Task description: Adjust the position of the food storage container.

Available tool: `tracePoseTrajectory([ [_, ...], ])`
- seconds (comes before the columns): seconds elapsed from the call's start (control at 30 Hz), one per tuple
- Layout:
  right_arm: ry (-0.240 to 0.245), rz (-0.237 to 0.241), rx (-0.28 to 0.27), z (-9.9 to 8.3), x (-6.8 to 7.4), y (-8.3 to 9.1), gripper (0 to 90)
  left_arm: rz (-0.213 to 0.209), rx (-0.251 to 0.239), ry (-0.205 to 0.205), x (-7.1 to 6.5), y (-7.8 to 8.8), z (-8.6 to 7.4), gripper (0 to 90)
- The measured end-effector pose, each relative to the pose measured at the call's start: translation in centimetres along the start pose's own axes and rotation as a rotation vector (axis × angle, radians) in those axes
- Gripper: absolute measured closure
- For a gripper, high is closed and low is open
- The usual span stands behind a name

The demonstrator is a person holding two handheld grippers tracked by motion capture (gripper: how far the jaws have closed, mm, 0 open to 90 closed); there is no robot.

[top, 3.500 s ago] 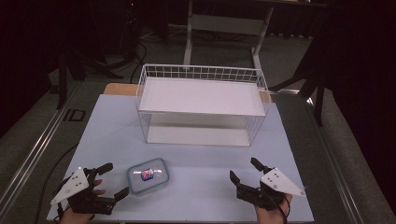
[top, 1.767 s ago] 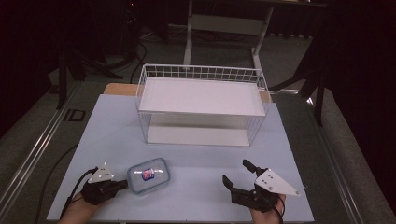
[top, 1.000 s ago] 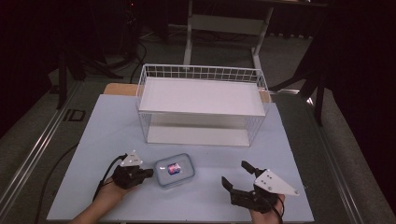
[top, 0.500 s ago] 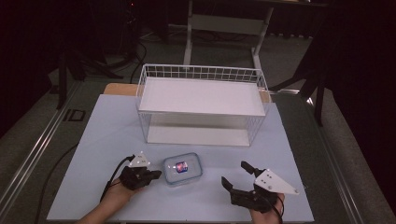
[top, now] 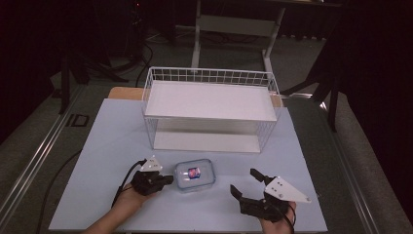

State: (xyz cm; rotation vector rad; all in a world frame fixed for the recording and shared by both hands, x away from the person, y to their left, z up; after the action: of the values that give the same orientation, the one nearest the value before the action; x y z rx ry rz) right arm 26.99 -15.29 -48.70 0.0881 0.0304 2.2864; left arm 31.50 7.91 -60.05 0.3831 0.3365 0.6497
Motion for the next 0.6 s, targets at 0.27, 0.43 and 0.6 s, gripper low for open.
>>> tracePoseTrajectory([
  [0.27, -0.005, 0.004, 0.001, 0.1, 0.1, 0.2, 16.4, 0.004, -0.004, -0.005, -0.1, -2.0, 1.0, 90.0],
  [0.43, 0.036, -0.005, 0.015, 0.0, -0.3, 0.2, 16.3, 0.005, -0.010, -0.002, -0.2, -2.9, 1.4, 90.0],
  [0.6, 0.047, -0.008, 0.022, -0.3, -0.9, 0.1, 16.3, -0.004, -0.019, 0.006, -0.5, -3.5, 1.6, 90.0],
])
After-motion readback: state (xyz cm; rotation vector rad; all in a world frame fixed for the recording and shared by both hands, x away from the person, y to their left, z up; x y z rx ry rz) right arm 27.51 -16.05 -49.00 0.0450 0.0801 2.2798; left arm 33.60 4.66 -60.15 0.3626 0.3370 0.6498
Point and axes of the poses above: each handheld gripper's, and its own axes: y roughly backward along the jaws, z roughly out of its top, x roughly to its left, the point moved 10 cm from there along -y, roughly forward along the jaws, and after that the axes turned 15 degrees about -x, right-handed, at the moved point
